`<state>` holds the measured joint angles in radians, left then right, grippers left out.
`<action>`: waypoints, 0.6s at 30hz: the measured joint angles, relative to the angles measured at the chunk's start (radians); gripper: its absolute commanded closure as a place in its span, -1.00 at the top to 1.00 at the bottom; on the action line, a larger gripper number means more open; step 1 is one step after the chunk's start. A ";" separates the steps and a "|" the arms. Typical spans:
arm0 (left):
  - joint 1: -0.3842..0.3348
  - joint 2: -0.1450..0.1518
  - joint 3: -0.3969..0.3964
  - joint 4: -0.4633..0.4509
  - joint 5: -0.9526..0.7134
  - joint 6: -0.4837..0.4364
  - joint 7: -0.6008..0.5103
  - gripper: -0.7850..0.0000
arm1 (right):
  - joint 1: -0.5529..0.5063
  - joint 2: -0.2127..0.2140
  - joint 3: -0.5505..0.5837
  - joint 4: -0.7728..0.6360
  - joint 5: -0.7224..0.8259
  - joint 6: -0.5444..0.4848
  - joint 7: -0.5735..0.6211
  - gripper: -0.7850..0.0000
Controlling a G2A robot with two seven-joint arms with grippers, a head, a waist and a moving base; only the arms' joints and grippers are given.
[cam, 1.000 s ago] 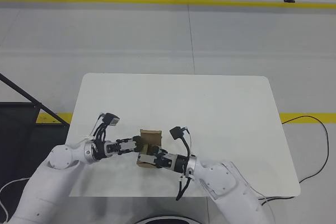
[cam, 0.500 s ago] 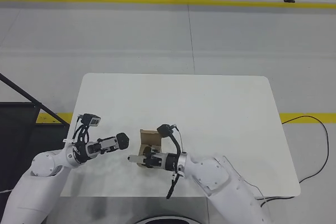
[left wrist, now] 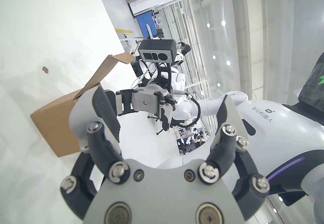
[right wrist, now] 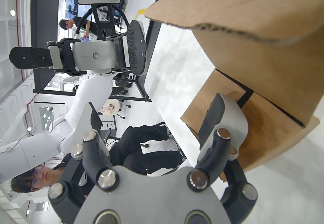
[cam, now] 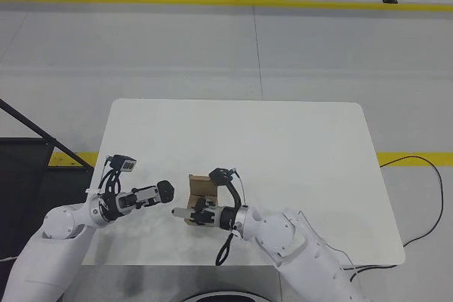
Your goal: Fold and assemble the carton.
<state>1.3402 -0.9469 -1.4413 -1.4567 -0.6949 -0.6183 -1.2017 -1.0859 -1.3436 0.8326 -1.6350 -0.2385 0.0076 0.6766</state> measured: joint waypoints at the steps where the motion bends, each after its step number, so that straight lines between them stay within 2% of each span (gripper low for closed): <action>1: 0.000 0.000 0.001 0.001 0.000 0.000 0.000 1.00 | 0.001 0.000 -0.001 0.002 -0.001 0.002 0.003 1.00; 18: -0.009 -0.002 0.006 0.003 -0.006 -0.001 0.000 1.00 | 0.027 -0.007 -0.016 0.032 -0.022 0.015 0.024 1.00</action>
<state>1.3310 -0.9490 -1.4355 -1.4539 -0.7005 -0.6188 -1.2013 -1.0593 -1.3504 0.8168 -1.6033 -0.2608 0.0228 0.7008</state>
